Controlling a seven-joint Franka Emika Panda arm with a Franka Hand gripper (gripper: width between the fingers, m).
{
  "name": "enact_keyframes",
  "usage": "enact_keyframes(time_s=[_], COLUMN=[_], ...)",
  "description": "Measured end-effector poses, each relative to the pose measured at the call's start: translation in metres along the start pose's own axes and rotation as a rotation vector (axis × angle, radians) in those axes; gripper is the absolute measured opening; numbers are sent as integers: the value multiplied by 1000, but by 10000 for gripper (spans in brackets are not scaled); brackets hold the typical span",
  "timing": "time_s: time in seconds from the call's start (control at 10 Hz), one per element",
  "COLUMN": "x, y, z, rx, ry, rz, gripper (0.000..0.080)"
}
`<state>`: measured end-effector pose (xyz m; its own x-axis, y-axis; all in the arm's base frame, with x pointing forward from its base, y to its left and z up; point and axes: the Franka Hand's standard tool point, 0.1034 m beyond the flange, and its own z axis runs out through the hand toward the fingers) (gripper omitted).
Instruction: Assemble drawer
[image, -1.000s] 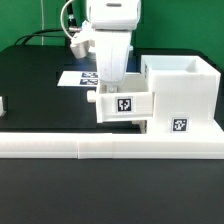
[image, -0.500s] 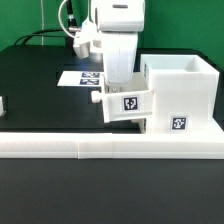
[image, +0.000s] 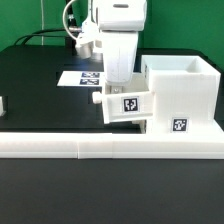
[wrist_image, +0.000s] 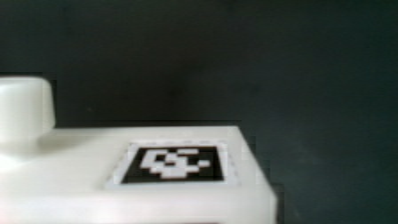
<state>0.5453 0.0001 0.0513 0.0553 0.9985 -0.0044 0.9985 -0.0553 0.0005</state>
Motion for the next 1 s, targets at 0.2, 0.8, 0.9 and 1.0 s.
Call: enact_keyframes(time_s=[0.2, 0.8, 0.9, 1.0], x=[2, -5, -9, -14], y=[2, 5, 7, 9], z=[0, -21, -31, -42], rx=[-10, 15, 26, 39], ry=[3, -24, -37, -50], rz=[42, 42, 40, 34], gripper=[44, 301, 485, 593])
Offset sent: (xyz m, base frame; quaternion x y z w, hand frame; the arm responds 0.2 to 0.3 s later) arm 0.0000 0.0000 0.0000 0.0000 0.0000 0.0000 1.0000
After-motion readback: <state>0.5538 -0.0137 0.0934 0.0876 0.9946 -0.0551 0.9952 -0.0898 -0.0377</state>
